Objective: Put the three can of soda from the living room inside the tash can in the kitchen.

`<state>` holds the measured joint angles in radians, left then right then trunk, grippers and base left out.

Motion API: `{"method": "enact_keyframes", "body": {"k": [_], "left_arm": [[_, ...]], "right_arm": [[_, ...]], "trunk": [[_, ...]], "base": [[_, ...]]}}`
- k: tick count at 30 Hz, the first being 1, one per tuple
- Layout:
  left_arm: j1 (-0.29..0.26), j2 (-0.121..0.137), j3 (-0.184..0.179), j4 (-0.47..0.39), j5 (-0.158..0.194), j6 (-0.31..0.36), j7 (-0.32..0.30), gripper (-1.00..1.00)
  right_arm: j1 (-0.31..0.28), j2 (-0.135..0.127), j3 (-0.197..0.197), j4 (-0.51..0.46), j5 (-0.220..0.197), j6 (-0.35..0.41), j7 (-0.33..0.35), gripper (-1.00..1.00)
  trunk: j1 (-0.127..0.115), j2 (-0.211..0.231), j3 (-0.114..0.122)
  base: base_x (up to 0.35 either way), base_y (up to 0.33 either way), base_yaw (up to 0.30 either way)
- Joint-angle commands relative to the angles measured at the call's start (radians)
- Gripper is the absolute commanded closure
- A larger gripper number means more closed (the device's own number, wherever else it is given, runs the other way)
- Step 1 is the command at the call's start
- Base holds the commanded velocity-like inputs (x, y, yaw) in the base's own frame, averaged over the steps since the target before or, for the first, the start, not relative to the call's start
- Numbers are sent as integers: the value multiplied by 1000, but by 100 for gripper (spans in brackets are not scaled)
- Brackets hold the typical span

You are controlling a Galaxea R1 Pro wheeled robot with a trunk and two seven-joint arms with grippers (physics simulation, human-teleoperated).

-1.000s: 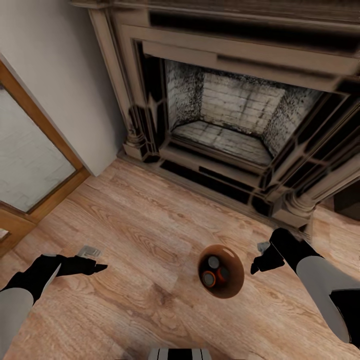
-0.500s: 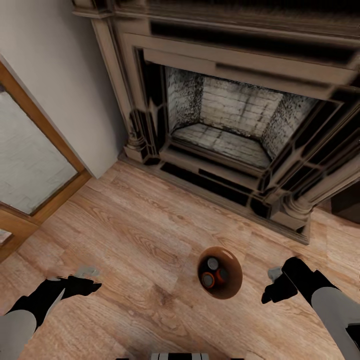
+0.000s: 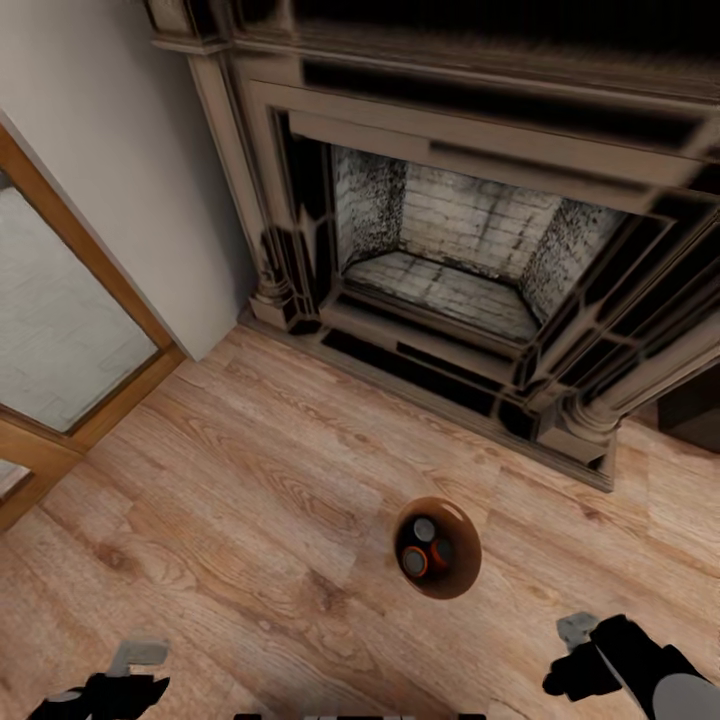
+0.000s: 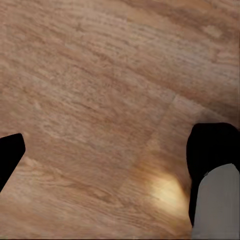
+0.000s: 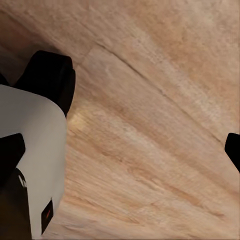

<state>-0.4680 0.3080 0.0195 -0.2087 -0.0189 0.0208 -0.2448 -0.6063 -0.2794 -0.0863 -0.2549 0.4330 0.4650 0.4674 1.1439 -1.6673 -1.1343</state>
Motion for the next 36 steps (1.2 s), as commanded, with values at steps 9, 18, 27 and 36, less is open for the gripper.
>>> {"method": "enact_keyframes", "body": {"k": [9, 18, 27, 36], "left_arm": [[99, -19, 0, 49, 30, -111, 25, -100], [193, -70, 2, 66, 35, -224, 53, -100], [252, -93, 1, 82, 34, -266, 66, -100], [277, -94, 2, 141, 35, -297, 105, -100]], "right_arm": [[16, 1, -34, 150, -1, -148, -116, -100], [55, 0, -41, 254, -2, -279, -154, -100], [159, -6, -38, 264, -137, -390, -156, -100], [216, -6, -38, 268, -163, -456, -157, -100]], "trunk": [[-35, 63, 28], [-69, 126, 57], [-104, 189, 85], [-138, 252, 113]], "base": [[0, 0, 0], [0, 0, 0], [0, 0, 0], [0, 0, 0]]}}
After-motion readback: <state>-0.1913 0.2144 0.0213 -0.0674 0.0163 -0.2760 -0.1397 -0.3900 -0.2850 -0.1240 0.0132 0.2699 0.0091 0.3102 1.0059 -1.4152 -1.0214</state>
